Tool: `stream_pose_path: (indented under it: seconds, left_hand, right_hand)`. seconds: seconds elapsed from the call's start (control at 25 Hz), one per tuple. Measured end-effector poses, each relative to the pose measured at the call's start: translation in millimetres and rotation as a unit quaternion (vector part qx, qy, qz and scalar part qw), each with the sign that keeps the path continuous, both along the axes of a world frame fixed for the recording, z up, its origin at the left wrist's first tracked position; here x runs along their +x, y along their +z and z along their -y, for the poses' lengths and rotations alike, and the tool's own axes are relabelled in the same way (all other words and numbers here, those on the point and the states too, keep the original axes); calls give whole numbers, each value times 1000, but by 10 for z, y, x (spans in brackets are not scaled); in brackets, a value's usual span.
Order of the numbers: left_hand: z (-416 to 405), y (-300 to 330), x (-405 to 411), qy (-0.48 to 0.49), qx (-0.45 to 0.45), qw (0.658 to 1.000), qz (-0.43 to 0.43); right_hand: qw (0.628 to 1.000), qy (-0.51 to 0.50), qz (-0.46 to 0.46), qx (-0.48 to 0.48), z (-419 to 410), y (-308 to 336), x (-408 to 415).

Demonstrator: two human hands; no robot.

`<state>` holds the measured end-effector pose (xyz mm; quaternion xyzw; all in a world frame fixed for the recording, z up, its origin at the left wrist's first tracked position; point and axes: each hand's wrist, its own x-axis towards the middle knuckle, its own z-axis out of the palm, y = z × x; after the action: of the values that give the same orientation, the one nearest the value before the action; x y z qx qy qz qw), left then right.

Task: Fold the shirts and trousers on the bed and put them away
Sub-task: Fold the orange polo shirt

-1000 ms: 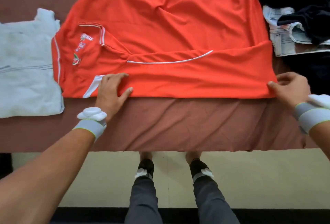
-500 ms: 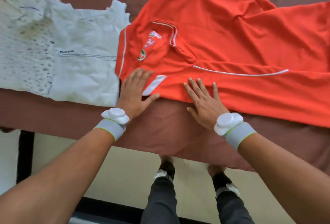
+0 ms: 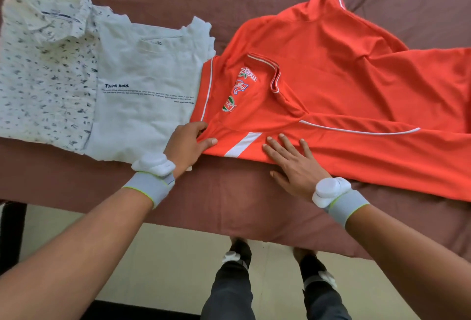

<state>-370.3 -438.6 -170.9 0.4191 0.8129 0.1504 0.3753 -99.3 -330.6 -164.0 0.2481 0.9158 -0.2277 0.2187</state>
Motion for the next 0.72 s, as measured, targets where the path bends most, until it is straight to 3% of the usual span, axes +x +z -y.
stream_pose_path:
  seconds: [0.08,0.2,0.28,0.4,0.48,0.6,0.72]
  left_hand:
    - [20,20,10,-41,-13,999,-4]
    - [-19,46,32,65,-1,995,73]
    - [-48,44,21,52,-37,997,43]
    - [-85,125,-8,13,-87,996,-34]
    - [-207,234,-18,32,-18,997,-72]
    - [-668,243,-8,-8,109,989,-102]
    - [-1327,119,20,-110,100,982,-119]
  right_hand:
    - [997,-2,-72,42,-49,7,-23]
    - [969,-134,-177,111,-291,12,-218]
    - [952,-213,-174,132,-531,33,-454]
    - [956,-247,-99,124,-810,16,-782]
    - [959,-237,-85,134,-867,-50,-888]
    - [941,-263,-177,115,-870,-108,-849]
    - [914,-294,-274,59,-890,14,-639]
